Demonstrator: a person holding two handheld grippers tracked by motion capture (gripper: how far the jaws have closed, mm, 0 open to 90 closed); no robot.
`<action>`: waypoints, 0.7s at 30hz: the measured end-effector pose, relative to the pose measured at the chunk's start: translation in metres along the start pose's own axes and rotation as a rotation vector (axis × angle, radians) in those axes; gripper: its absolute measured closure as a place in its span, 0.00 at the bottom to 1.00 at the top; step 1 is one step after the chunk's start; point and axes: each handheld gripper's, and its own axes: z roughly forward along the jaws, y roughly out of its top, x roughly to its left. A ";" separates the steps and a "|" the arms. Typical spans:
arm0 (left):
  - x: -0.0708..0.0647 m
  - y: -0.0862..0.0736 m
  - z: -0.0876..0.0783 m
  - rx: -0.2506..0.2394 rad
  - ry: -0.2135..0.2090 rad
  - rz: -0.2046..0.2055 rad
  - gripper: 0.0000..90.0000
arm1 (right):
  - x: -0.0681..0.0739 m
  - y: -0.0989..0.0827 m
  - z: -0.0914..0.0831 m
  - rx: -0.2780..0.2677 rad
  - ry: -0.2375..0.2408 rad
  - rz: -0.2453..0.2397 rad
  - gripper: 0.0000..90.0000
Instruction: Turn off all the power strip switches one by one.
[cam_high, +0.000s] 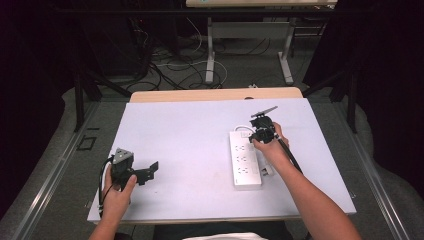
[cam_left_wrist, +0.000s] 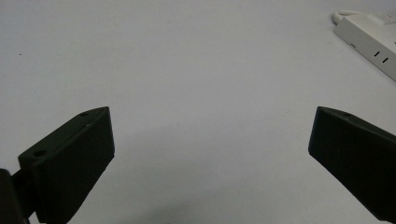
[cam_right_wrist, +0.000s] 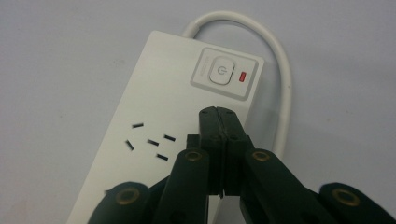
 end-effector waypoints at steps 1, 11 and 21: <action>0.000 0.000 0.000 0.000 0.000 0.000 0.00 | 0.000 -0.002 0.000 -0.004 -0.002 -0.003 1.00; -0.001 0.000 0.000 -0.001 -0.002 -0.002 0.00 | 0.002 -0.013 -0.002 0.010 0.026 -0.004 1.00; 0.000 0.000 0.000 -0.001 0.001 0.000 0.00 | 0.002 -0.019 -0.001 0.016 0.034 -0.007 1.00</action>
